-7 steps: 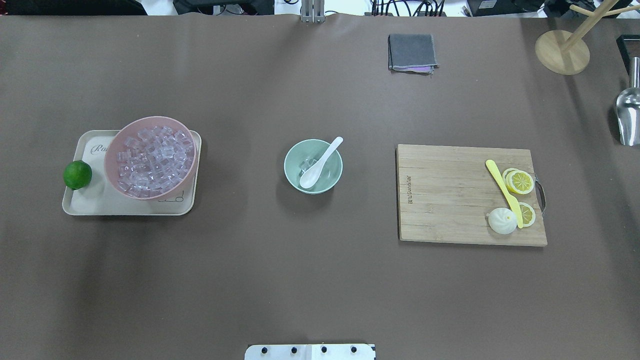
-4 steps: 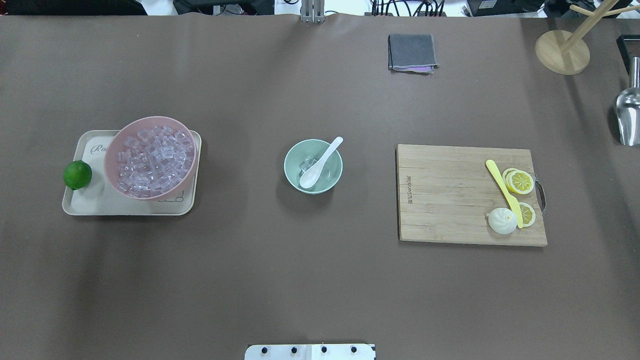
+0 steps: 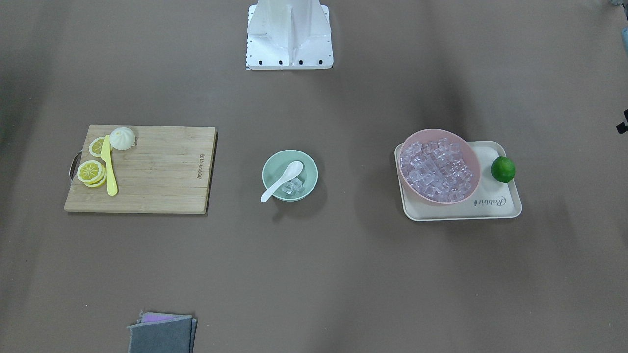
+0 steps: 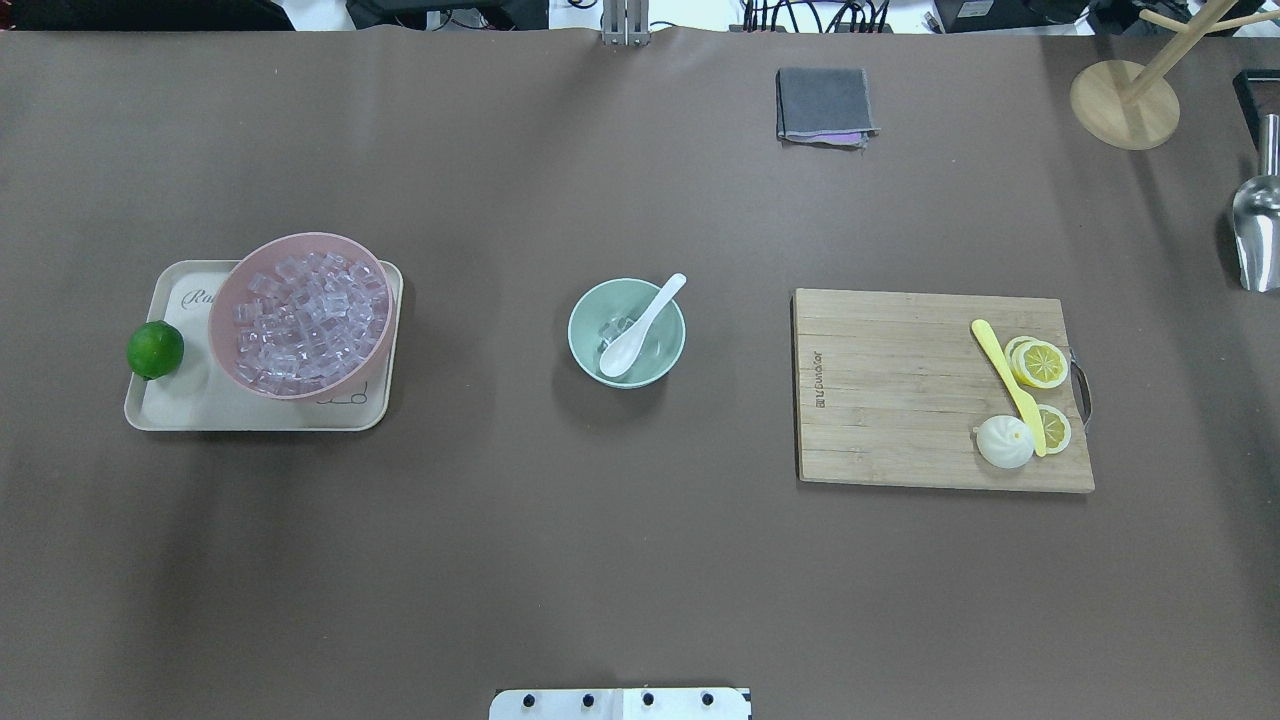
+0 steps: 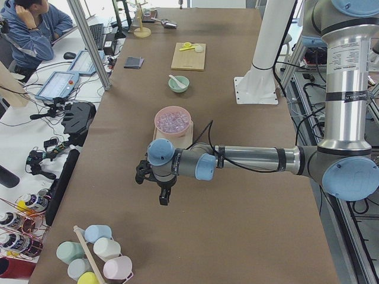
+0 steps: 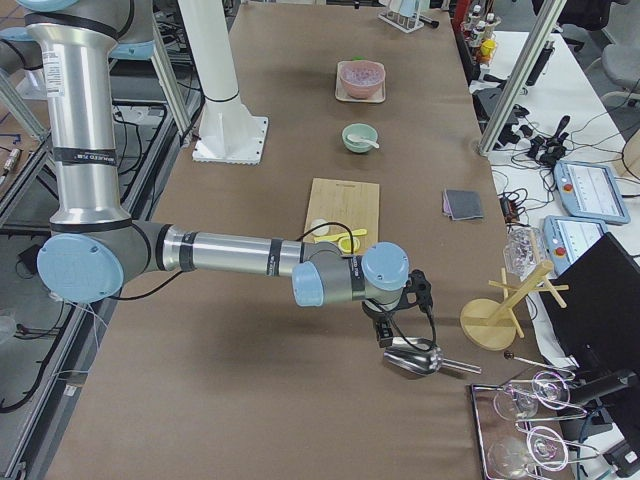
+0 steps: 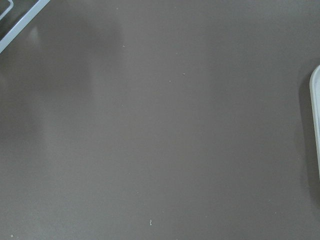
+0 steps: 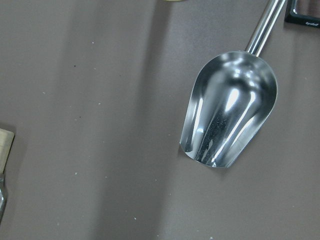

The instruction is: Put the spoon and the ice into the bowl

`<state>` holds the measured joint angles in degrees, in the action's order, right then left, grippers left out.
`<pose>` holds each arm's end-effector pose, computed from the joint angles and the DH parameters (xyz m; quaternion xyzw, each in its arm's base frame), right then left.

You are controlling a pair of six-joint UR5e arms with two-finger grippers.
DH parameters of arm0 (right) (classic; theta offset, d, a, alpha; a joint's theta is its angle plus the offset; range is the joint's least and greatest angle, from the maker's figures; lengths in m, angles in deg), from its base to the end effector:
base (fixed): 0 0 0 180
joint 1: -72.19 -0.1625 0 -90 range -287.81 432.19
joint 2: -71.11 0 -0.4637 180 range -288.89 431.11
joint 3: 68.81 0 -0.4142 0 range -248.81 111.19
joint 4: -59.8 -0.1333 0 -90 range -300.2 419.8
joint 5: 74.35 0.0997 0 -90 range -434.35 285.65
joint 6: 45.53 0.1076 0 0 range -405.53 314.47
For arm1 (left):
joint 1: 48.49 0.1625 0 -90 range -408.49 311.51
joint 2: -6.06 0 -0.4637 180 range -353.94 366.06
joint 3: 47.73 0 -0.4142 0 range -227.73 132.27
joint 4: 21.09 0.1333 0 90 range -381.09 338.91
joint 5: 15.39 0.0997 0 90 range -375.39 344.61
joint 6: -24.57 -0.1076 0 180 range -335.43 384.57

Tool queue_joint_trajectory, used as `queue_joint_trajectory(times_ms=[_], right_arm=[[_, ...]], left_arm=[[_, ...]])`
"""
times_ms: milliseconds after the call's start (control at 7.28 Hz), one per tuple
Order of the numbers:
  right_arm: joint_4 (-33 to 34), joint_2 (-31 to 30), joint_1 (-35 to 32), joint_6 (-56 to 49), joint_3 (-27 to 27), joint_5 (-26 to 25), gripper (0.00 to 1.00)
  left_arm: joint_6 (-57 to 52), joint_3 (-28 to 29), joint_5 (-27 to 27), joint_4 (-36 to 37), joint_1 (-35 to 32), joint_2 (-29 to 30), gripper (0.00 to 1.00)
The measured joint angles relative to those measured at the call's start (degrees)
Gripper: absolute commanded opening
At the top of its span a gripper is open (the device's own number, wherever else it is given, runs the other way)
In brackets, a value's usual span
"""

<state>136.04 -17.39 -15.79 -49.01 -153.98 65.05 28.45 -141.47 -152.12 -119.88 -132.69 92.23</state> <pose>0.0327 -0.5379 0.7009 0.0879 -0.4151 -0.0813 0.9019 -0.0049 -0.4960 0.6836 0.0360 0.3999 0.0454 0.9147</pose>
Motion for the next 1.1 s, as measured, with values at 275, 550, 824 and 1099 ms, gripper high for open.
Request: queue_joint_trajectory(times_ms=[275, 550, 824, 1099], right_arm=[[-0.34, -0.18, 0.00, -0.19, 0.06, 0.42, 1.00], [-0.38, -0.38, 0.00, -0.21, 0.12, 0.41, 1.00], [-0.38, -0.68, 0.00, -0.22, 0.10, 0.35, 1.00], [-0.42, -0.77, 0.00, -0.22, 0.04, 0.34, 1.00]], left_arm=[[-0.01, 0.03, 0.05, 0.00, 0.00, -0.06, 0.98], [-0.01, 0.04, 0.06, 0.00, 0.00, -0.10, 0.98], [-0.01, 0.04, 0.06, 0.04, 0.00, -0.18, 0.98], [-0.01, 0.04, 0.06, 0.01, 0.00, -0.23, 0.98]])
